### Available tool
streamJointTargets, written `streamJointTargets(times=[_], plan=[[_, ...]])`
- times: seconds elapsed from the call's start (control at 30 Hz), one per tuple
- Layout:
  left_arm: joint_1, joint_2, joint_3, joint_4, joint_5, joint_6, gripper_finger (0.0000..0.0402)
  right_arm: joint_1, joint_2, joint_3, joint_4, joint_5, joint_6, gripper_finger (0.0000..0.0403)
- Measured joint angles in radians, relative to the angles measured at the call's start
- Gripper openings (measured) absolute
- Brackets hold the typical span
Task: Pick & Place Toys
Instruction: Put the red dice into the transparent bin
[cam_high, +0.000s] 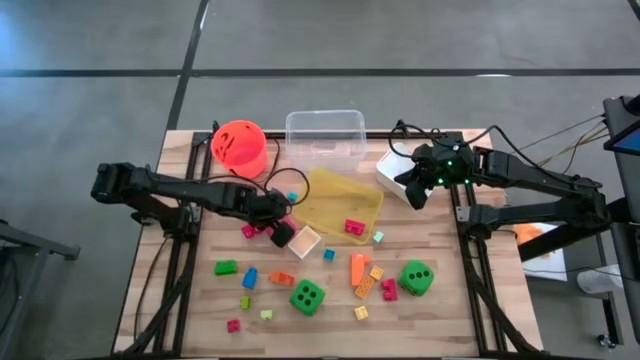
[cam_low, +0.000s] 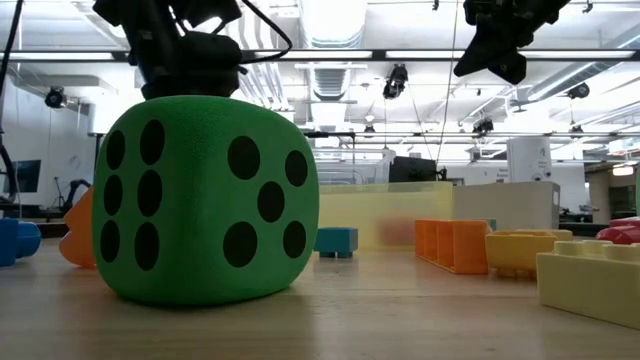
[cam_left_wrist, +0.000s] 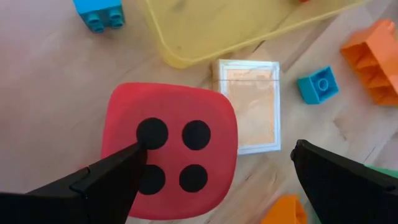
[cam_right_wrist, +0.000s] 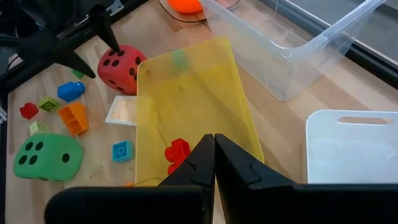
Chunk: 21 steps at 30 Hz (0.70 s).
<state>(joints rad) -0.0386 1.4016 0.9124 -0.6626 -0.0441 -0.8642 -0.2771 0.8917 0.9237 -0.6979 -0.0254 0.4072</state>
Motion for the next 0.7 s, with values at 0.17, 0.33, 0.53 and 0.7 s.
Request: streamJointTargets(times=[0.17,0.33,0.53,0.7], plan=[[0.002,-0.016,0.003,-0.076,-0.006,-0.099,0.04,0.0,0.0,0.0,0.0,0.0,0.0,0.0008],[0.004,-0.036,0.005,-0.086,0.011,-0.163,0.04,0.0,0.0,0.0,0.0,0.001,0.0,0.0008],[0.004,-0.045,0.029,-0.077,0.014,-0.165,0.04,0.0,0.0,0.0,-0.001,0.001,0.0,0.0008],[0.003,-0.045,0.05,-0.104,-0.037,-0.182,0.04,0.0,0.0,0.0,0.0,0.001,0.0,0.0008]])
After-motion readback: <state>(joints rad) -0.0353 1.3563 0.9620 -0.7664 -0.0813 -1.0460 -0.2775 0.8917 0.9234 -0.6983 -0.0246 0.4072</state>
